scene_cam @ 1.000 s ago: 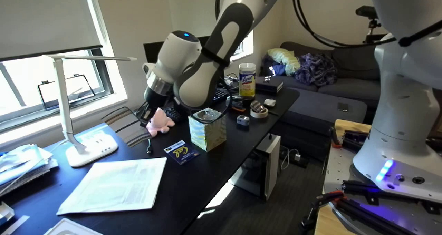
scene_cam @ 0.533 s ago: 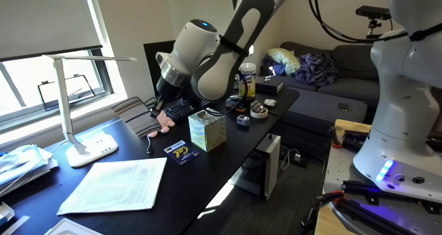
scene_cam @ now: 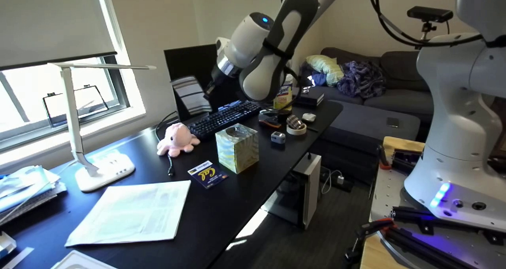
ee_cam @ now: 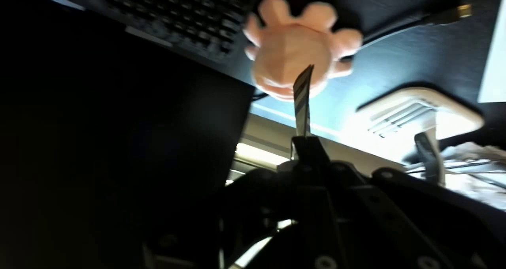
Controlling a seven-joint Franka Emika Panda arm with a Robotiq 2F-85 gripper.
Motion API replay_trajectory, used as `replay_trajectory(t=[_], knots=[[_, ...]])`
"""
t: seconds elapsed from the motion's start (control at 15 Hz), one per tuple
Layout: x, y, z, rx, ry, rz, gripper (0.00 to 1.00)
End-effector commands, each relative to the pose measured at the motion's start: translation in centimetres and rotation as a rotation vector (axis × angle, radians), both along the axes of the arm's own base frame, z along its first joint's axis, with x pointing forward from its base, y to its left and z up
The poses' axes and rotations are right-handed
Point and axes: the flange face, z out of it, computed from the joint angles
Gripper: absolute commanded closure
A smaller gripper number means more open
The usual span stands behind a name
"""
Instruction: Move the striped paper to the right side of the desk
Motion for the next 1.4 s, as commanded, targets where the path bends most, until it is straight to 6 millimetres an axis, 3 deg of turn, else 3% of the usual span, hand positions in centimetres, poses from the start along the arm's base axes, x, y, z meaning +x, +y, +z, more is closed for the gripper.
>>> replay_trajectory(t=[0.0, 0.07, 0.2, 0.27, 0.87, 0.93, 1.07, 1.33], knots=[[-6.4, -5.2, -1.3, 0.024, -0.048, -0.187, 0.99], [-6.1, -5.4, -0.1, 0.036, -0.031, -0.229, 0.99], [-8.1, -6.4, 0.1, 0.072, -0.05, -0.332, 0.99], [-6.5, -6.4, -0.4, 0.034, -0.03, -0.271, 0.99], [-7.0, -6.5, -0.7, 0.054, -0.016, -0.284, 0.99], [-7.1, -6.5, -0.8, 0.057, -0.015, -0.289, 0.74], [-7.0, -6.1, -0.3, 0.07, -0.019, -0.277, 0.67], [-7.0, -5.1, 1.4, 0.106, -0.035, -0.227, 0.42]])
